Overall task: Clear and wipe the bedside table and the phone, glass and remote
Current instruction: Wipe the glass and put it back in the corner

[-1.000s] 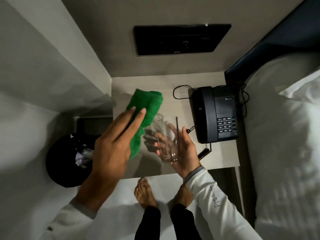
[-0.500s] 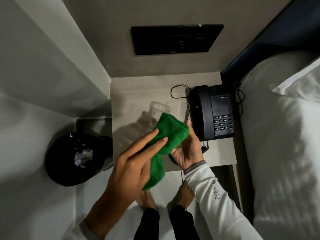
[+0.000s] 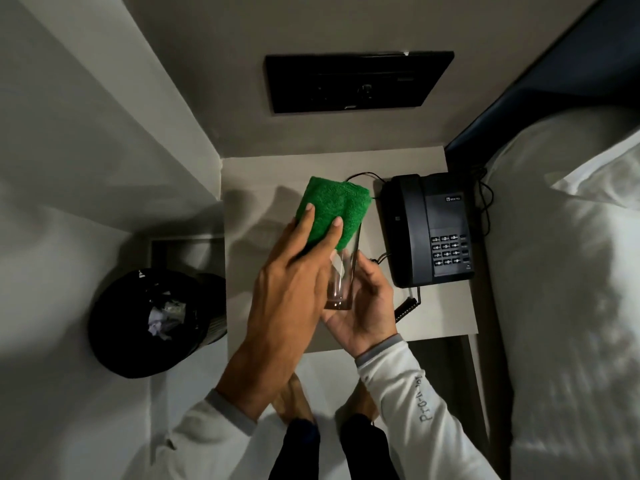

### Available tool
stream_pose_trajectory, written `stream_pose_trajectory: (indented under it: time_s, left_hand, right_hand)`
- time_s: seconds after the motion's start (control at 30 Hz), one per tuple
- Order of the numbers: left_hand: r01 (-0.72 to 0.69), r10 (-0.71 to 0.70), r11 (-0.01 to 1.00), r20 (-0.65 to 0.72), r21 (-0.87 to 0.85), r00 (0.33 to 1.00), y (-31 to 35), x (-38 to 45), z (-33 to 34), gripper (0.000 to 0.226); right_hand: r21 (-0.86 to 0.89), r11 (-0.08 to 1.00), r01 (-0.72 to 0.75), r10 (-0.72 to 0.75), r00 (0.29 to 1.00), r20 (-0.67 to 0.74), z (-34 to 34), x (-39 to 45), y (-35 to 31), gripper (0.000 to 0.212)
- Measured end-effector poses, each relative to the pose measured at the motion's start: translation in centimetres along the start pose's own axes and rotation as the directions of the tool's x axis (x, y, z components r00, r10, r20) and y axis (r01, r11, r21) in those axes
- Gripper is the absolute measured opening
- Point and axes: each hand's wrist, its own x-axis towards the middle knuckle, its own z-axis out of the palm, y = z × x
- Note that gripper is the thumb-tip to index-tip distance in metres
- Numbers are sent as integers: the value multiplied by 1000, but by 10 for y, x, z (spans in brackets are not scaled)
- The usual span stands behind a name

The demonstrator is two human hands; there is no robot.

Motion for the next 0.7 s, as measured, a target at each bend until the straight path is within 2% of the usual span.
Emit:
stream_pose_trajectory:
  time_s: [0.2,0.27,0.37,0.43,0.5,0.6,0.7]
  left_hand:
    - [-63,70,996,100,-65,992,-10,-31,-5,42]
    - [-74,78,995,63,-74,995,-14,-41,-9,42]
    - [-52,45,990,-57,-131,997,-16,-33,-19,41]
    - [-38,28,994,-95,-99,995,-11,-16,-22,37]
    - [-18,17,1000,3,23,1000,-4,-1,-18,44]
    - [-30,4,990,192,136,981,-5,3,-1,70]
    - [-29,-3,991,234,132,972,-16,-1,10,67]
  right_hand:
    - [-67,998,21,-28,994,-106,-8,15,-11,67]
    - [-56,998,30,-35,994,-103,-11,18,-13,69]
    - [-69,998,15,-18,999,-37,-10,15,-6,83]
    - [-69,997,-26,26,1000,10,-11,9,4,78]
    - [-54,998,-24,25,1000,18,-8,4,11,64]
    - [5,1000,12,-12,999,-42,-4,6,10,67]
    - [-1,999,46,-46,995,-91,-7,12,1,54]
